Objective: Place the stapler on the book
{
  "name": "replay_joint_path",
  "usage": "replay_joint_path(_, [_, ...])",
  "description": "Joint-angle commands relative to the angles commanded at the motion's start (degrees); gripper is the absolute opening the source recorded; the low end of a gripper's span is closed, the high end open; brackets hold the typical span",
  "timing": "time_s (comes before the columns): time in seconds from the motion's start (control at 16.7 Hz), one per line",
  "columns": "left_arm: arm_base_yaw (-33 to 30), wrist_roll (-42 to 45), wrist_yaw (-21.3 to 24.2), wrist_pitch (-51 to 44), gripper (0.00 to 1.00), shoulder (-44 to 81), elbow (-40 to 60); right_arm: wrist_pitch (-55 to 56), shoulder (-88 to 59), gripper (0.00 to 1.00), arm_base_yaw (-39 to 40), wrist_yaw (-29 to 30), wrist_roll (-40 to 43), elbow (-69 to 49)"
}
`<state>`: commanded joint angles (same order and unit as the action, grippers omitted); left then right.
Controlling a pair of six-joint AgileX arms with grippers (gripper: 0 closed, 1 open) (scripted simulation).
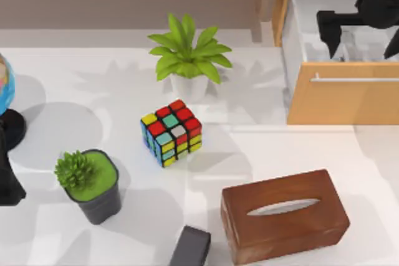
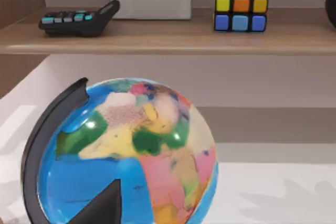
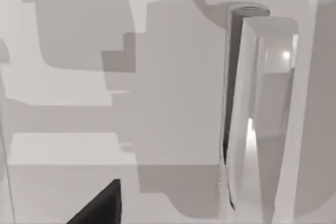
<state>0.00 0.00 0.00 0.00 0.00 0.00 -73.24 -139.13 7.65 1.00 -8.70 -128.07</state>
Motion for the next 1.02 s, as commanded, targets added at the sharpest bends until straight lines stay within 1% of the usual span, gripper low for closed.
replay_joint_path(0.48, [0.0, 0.0, 0.0, 0.0, 1.0, 0.0, 0.0, 1.05, 0.73, 1.0, -0.2, -0.02, 0.15, 1.79])
replay_joint_path(1.02, [0.0, 0.0, 0.0, 0.0, 1.0, 0.0, 0.0, 7.35, 0.0, 1.0, 0.16, 0.1, -0.07, 7.6])
